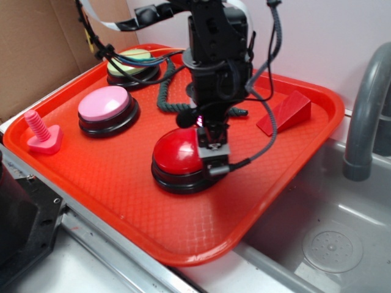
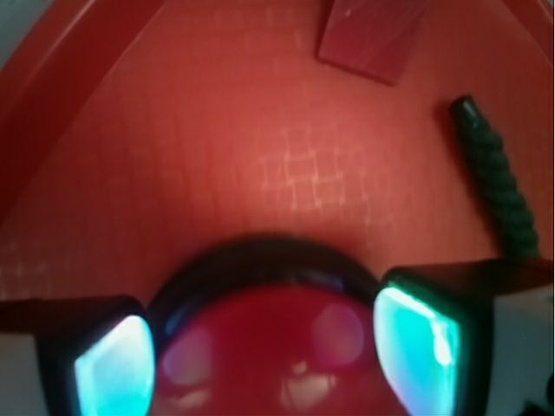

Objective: Push the red button.

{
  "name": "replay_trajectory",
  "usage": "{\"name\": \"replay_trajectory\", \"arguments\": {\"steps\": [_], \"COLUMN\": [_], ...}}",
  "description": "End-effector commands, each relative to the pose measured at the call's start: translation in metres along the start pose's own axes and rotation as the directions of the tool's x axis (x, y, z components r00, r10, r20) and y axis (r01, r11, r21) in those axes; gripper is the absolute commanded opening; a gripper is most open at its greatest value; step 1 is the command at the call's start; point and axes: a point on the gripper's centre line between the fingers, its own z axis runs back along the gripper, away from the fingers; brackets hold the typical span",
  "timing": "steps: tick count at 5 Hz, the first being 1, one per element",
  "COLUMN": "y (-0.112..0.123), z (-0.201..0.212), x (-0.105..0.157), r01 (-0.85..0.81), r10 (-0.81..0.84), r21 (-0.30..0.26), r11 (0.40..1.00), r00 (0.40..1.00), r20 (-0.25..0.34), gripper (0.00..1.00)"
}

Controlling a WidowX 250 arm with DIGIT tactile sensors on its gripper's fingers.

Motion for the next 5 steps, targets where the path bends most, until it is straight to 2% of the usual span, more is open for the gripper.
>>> {"name": "replay_trajectory", "arguments": {"steps": [1,2,3,5], "y": [0.004,0.007,0.011,0.010], "z": [0.055,0.063,0.071,0.080], "x": [-0.008,-0.009,-0.002,-0.006], "r01": [-0.058,-0.063,-0.062,-0.097], "r10": [0.059,0.064,0.074,0.117], "r21": [-0.008,-0.011,-0.072,-0.103], "r11": [0.998,0.998,0.995,0.990], "r00": [0.993,0.989,0.983,0.971], "r20": [0.105,0.132,0.166,0.209], "gripper": [1.00,1.00,1.00,1.00]}}
